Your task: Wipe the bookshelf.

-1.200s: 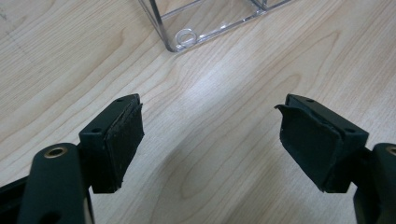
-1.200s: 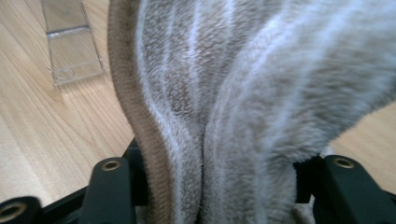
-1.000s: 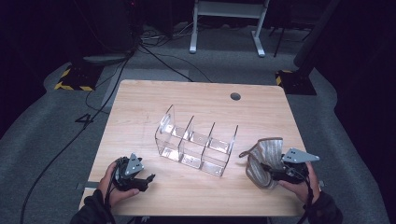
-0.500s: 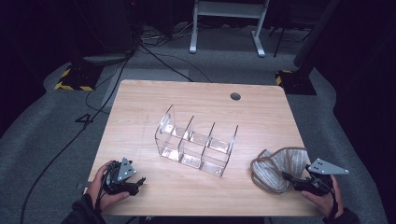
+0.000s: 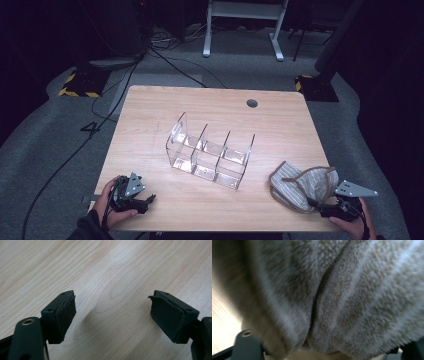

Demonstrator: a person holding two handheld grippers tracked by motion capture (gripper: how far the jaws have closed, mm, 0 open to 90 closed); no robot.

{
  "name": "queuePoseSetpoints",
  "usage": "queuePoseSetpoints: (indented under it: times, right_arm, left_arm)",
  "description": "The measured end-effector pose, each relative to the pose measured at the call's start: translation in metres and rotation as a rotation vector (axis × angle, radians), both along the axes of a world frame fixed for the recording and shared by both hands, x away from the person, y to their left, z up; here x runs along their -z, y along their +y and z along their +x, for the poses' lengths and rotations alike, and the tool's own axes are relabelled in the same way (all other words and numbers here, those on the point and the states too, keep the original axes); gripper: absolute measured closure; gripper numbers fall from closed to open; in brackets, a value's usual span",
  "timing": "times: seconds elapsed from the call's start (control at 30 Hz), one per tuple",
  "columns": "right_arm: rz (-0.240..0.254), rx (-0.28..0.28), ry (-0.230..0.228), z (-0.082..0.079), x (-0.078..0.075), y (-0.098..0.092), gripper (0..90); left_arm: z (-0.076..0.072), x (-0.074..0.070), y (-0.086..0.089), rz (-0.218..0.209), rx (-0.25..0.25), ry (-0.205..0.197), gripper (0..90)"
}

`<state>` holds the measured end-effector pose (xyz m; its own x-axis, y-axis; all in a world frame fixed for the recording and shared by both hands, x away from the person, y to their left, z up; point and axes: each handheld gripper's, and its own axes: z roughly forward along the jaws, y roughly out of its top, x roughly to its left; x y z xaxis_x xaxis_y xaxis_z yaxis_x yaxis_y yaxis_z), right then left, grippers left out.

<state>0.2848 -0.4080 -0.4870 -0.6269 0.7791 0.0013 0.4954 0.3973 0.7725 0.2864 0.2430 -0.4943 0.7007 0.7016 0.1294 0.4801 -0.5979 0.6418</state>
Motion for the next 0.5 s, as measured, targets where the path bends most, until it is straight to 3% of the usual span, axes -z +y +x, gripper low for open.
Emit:
queuePoseSetpoints:
  times: [0.23, 0.37, 0.5]
  right_arm:
    - [0.047, 0.013, 0.044, 0.002, 0.013, -0.012, 18.0]
    - [0.045, 0.000, 0.060, -0.002, 0.015, -0.015, 17.8]
    - [0.041, 0.009, 0.063, 0.001, 0.016, -0.010, 15.6]
  left_arm:
    - [0.000, 0.004, 0.001, -0.065, -0.009, 0.024, 19.9]
    - [0.000, 0.009, 0.002, -0.130, -0.008, 0.041, 19.5]
    - [0.003, 0.010, 0.002, -0.133, -0.005, 0.053, 16.4]
